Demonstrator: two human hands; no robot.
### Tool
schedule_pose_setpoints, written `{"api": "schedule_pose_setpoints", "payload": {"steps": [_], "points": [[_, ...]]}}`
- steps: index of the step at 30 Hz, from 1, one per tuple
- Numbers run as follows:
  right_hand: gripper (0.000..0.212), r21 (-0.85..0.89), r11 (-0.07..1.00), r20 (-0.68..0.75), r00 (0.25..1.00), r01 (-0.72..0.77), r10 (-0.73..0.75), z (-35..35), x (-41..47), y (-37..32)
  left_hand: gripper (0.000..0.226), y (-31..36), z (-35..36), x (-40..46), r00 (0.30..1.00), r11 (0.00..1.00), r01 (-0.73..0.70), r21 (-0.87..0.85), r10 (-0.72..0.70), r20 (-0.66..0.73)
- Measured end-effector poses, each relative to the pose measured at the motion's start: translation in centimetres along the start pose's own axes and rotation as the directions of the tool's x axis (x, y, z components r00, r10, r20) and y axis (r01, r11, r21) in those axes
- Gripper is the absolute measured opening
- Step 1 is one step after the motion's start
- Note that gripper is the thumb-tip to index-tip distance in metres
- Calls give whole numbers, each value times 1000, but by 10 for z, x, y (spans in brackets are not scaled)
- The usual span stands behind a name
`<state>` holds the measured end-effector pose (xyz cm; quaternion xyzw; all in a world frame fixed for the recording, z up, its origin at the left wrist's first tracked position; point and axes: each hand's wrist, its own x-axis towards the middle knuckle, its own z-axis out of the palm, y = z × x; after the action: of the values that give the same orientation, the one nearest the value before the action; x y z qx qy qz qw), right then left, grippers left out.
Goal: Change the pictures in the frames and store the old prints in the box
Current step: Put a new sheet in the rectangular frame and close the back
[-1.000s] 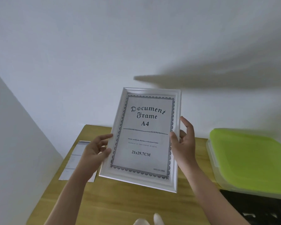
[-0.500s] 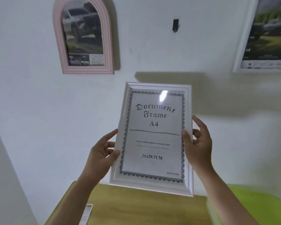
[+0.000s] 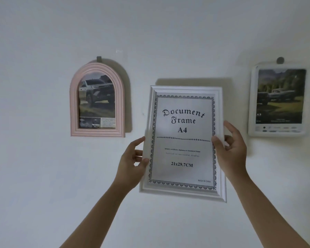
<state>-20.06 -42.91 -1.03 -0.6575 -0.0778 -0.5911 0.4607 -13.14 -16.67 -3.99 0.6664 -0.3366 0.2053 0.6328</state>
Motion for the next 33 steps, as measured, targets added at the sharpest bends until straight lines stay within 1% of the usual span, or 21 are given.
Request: {"api": "schedule_pose_setpoints", "payload": {"steps": [9, 14, 17, 21, 25, 29, 33], "points": [[54, -97, 995, 35, 999, -3, 6, -5, -8, 31, 59, -37, 22, -3, 997, 997, 81, -6, -81, -13], [53, -130, 992, 20, 1000, 0, 2, -5, -11, 44, 57, -44, 32, -2, 996, 997, 77, -29, -78, -37], [55, -180, 984, 25, 1000, -7, 12, -4, -19, 58, 58, -50, 39, -2, 996, 997, 73, -19, -73, -42], [55, -239, 971, 20, 999, -26, 32, -6, -37, 77, 66, -62, 47, -1, 998, 997, 44, 70, -40, -46], [54, -344, 939, 3, 1000, -19, 21, -8, -52, 87, 71, -75, 50, -9, 1000, 988, 5, 156, -1, -25], [54, -366, 931, 9, 1000, 7, -4, -7, -60, 91, 77, -80, 50, -17, 1000, 976, -25, 218, 25, 3], [60, -362, 932, -3, 1000, 7, -9, -5, -67, 87, 79, -82, 50, -24, 999, 963, -30, 268, 26, 18]]}}
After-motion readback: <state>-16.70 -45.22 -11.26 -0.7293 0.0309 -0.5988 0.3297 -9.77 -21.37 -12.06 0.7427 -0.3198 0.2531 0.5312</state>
